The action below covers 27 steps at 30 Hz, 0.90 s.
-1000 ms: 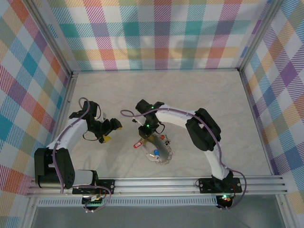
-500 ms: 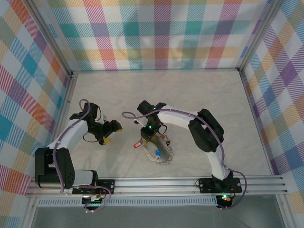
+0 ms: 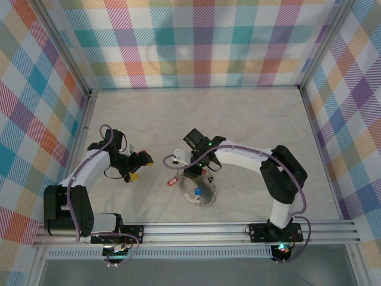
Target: Put the keys on the keyring
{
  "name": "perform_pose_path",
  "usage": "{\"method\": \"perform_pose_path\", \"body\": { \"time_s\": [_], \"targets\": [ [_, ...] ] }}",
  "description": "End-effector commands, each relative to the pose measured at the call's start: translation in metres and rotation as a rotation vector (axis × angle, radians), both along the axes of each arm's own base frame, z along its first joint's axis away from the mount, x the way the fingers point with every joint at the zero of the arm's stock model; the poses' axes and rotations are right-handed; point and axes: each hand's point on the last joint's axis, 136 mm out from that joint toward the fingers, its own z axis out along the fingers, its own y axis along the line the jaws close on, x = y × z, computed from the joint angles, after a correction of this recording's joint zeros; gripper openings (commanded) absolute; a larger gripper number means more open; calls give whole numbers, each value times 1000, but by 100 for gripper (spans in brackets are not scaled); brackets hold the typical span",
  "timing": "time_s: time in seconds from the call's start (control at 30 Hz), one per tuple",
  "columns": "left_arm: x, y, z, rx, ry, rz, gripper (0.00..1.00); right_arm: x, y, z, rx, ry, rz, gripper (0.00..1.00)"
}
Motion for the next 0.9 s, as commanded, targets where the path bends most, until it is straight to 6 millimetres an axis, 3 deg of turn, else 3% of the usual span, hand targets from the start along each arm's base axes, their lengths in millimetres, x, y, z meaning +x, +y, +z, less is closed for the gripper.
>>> {"method": "perform_pose_path", "body": {
  "time_s": [0.0, 0.23, 0.5, 0.87],
  "targets": [
    [-8, 2, -1, -4, 11, -9, 83, 9, 11, -8, 36, -178, 261, 30],
    [-10, 4, -3, 9, 8, -20, 83, 22, 7, -32, -28, -316, 391, 26],
    [-11, 4, -5, 12, 10, -22, 83, 20, 2, -44, -75, -318, 464, 23],
    [-10, 4, -5, 15, 8, -22, 83, 0, 7, -40, -29, -334, 518, 25]
  ]
}}
